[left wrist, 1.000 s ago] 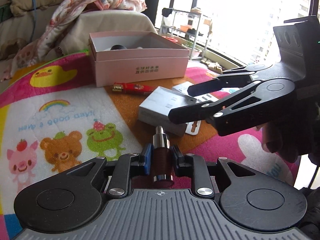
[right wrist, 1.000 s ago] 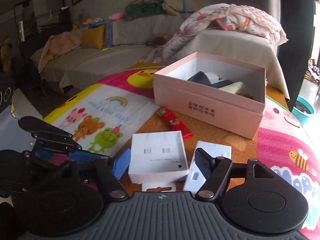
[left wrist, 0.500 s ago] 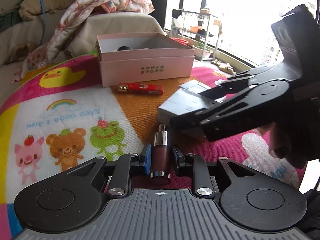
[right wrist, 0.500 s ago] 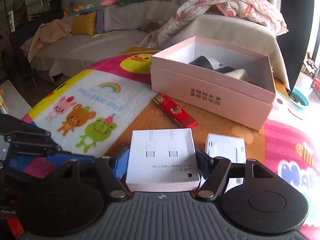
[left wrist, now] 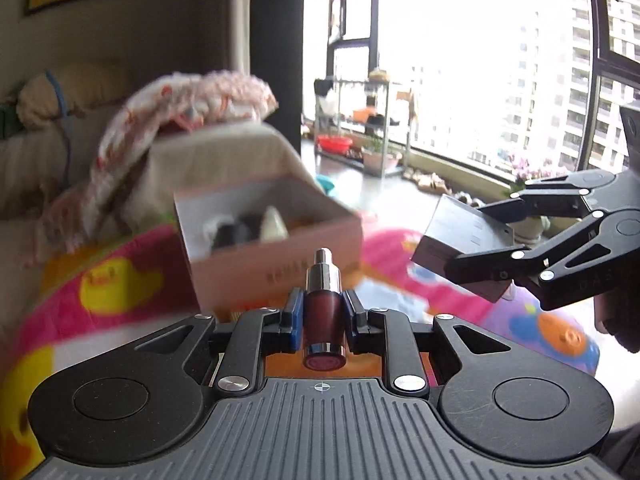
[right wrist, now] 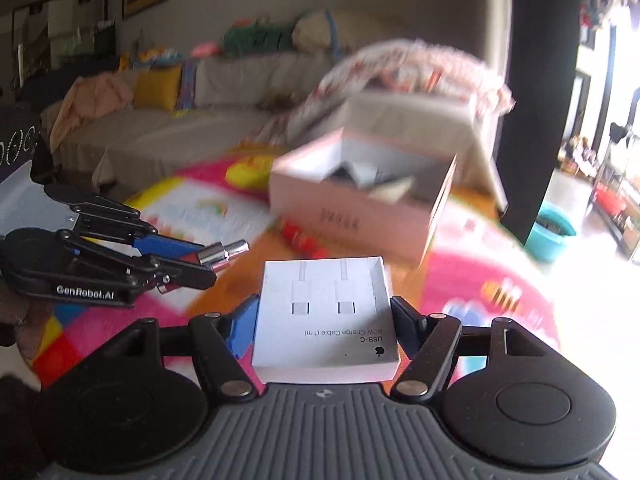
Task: Organize rigid objects
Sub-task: 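Carry the bottle and cable box over the pink box and release both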
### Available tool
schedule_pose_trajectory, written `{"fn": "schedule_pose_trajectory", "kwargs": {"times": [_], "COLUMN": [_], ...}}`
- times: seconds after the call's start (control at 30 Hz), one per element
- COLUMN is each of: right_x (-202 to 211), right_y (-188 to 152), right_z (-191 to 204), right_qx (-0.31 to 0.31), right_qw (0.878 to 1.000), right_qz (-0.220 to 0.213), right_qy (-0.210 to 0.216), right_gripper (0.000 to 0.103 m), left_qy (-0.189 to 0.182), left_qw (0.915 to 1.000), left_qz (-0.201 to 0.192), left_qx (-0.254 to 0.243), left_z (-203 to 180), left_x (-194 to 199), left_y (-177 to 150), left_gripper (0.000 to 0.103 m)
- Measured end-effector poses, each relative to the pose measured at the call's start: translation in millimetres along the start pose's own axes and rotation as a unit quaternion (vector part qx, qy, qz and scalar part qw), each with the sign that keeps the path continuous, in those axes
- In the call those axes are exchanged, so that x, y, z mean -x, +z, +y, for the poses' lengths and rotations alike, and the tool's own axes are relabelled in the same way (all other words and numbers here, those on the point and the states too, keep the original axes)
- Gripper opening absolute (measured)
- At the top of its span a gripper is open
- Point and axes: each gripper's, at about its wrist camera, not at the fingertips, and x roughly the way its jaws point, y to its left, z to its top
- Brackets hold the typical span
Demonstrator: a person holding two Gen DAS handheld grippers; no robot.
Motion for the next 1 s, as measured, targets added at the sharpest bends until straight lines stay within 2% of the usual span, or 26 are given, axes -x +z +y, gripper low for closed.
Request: {"fn": "schedule_pose_trajectory", "kwargs": {"times": [0.1,0.2,0.27,0.37,0.5,0.63,0.7,0.77,0.93,1.0], "right_x": [0,-27,-55,-105,-163,-210,-227,-231,-190,-164], "right_y": [42,82,101,118,114,102,95,89,81,74], "right_z": [-19,-35,-42,-53,-57,-58,-57,-57,-64,-64], "right_qx": [-0.007,-0.018,-0.024,-0.041,-0.048,-0.056,-0.056,-0.063,-0.082,-0.081], "right_qw": [0.997,0.994,0.994,0.997,0.998,0.997,0.996,0.995,0.995,0.995], "right_qz": [-0.075,-0.100,-0.092,-0.052,-0.006,0.031,0.058,0.067,0.032,0.013], "right_qy": [-0.024,-0.041,-0.052,-0.050,-0.044,-0.037,-0.036,-0.039,-0.054,-0.063], "right_gripper": [0.069,0.069,0.069,0.069,0.069,0.069,0.069,0.069,0.070,0.074], "left_qy": [0.003,-0.013,-0.005,0.017,0.007,0.014,0.011,0.004,0.010,0.010], "left_qw": [0.9993,0.9970,0.9950,0.9936,0.9882,0.9834,0.9813,0.9811,0.9867,0.9875], "left_qz": [-0.036,-0.019,0.004,0.038,0.062,0.087,0.092,0.081,0.019,-0.003], "left_qx": [0.006,0.073,0.100,0.105,0.140,0.159,0.169,0.175,0.161,0.157], "left_z": [28,72,94,116,136,148,152,154,146,136], "left_x": [-20,-71,-109,-157,-199,-229,-236,-231,-182,-151], "left_y": [52,90,101,106,96,82,76,70,65,59], "left_gripper": [0.024,0.024,0.024,0.024,0.024,0.025,0.025,0.025,0.025,0.025]}}
